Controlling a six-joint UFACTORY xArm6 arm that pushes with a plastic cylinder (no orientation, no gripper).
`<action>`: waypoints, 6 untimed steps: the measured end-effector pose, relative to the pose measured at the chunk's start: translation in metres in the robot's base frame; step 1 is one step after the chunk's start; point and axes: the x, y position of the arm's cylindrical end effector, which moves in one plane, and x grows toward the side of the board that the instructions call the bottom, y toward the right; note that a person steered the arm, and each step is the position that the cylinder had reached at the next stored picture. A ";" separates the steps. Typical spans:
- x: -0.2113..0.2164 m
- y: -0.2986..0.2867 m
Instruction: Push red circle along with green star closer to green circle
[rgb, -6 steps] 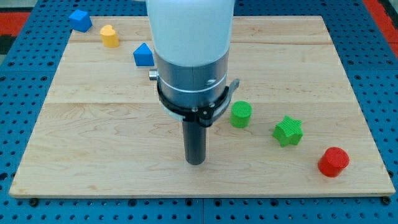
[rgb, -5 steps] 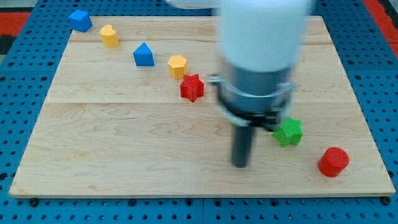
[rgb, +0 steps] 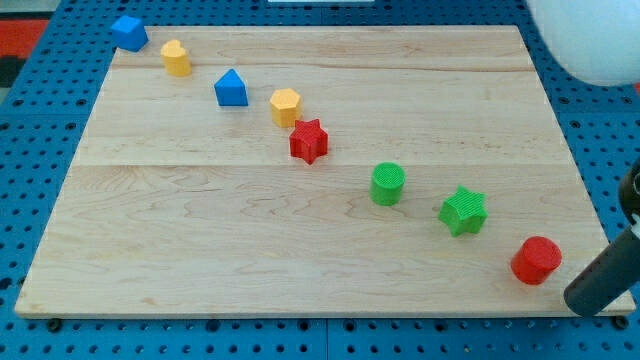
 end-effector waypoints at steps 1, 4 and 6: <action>-0.001 0.007; -0.042 -0.031; -0.034 -0.042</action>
